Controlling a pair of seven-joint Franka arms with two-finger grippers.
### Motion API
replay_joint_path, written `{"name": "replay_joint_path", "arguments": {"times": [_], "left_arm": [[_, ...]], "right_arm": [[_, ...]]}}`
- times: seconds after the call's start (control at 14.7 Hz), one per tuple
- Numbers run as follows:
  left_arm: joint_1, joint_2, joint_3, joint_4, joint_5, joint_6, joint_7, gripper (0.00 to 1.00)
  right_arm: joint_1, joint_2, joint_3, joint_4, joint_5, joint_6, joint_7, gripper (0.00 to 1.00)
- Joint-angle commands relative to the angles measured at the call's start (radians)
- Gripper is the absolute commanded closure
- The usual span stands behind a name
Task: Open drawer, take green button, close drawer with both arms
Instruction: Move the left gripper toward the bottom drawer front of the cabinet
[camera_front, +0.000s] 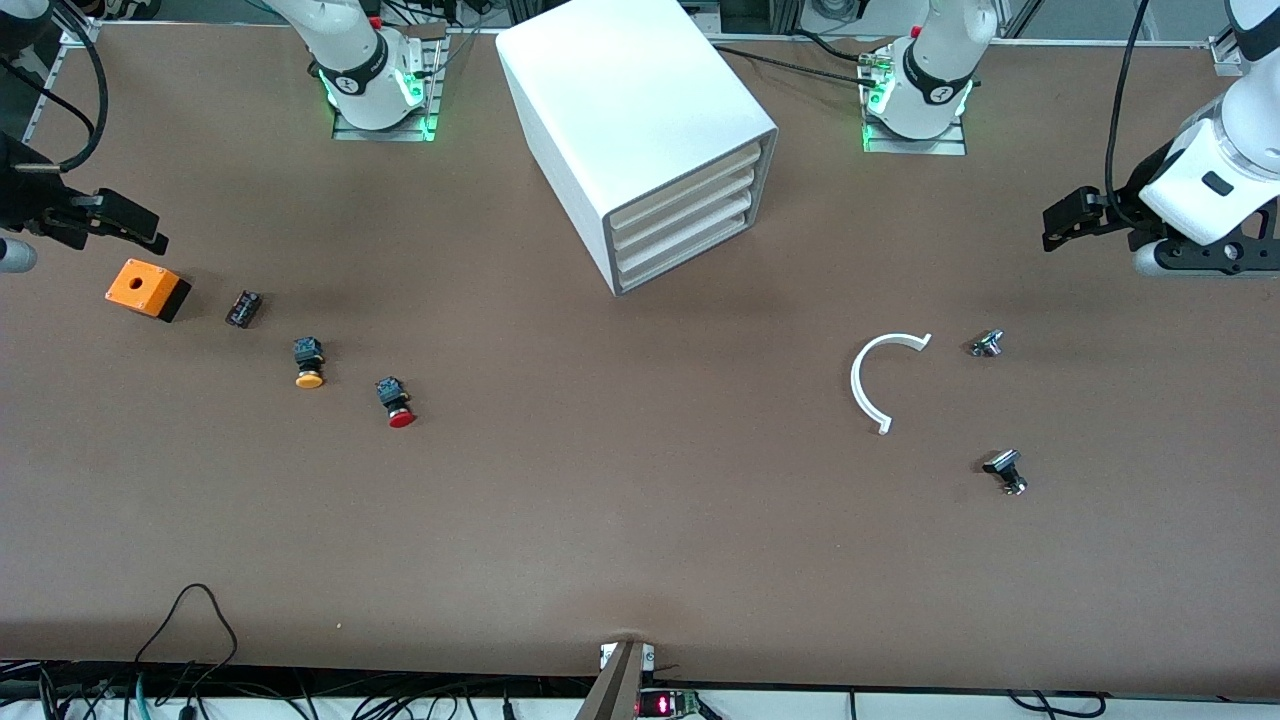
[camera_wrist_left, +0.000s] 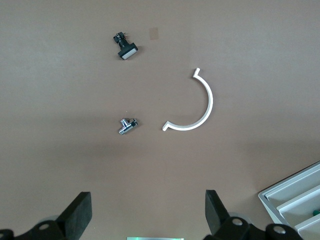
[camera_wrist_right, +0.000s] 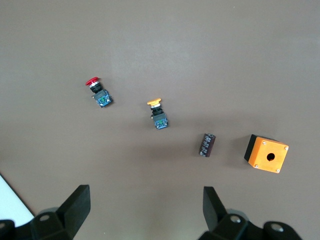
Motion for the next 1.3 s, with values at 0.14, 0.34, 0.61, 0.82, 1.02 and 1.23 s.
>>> {"name": "replay_joint_path", "arguments": {"times": [0.14, 0.34, 0.61, 0.82, 1.02, 1.23], "left_arm": [[-0.005, 0.021, -0.007, 0.061, 0.021, -0.037, -0.005, 0.00], [-0.005, 0.038, -0.007, 0.067, 0.025, -0.040, -0.002, 0.00], [-0.005, 0.064, -0.007, 0.084, 0.025, -0.042, -0.002, 0.00], [-0.020, 0.139, -0.011, 0.089, 0.035, -0.060, -0.002, 0.00], [-0.012, 0.241, -0.004, 0.098, -0.048, -0.085, 0.035, 0.00], [-0.020, 0.378, -0.022, 0.094, -0.177, -0.091, 0.039, 0.00]], "right_arm": [[0.001, 0.008, 0.004, 0.024, 0.005, -0.004, 0.006, 0.00], [-0.001, 0.010, 0.004, 0.025, 0.010, -0.004, 0.009, 0.00], [0.001, 0.025, 0.002, 0.025, 0.014, 0.001, 0.012, 0.00], [0.002, 0.051, 0.005, 0.027, 0.017, 0.010, -0.003, 0.00], [0.005, 0.100, 0.007, 0.059, 0.022, 0.005, -0.006, 0.00], [0.005, 0.130, 0.007, 0.061, 0.022, 0.002, -0.012, 0.00]]}}
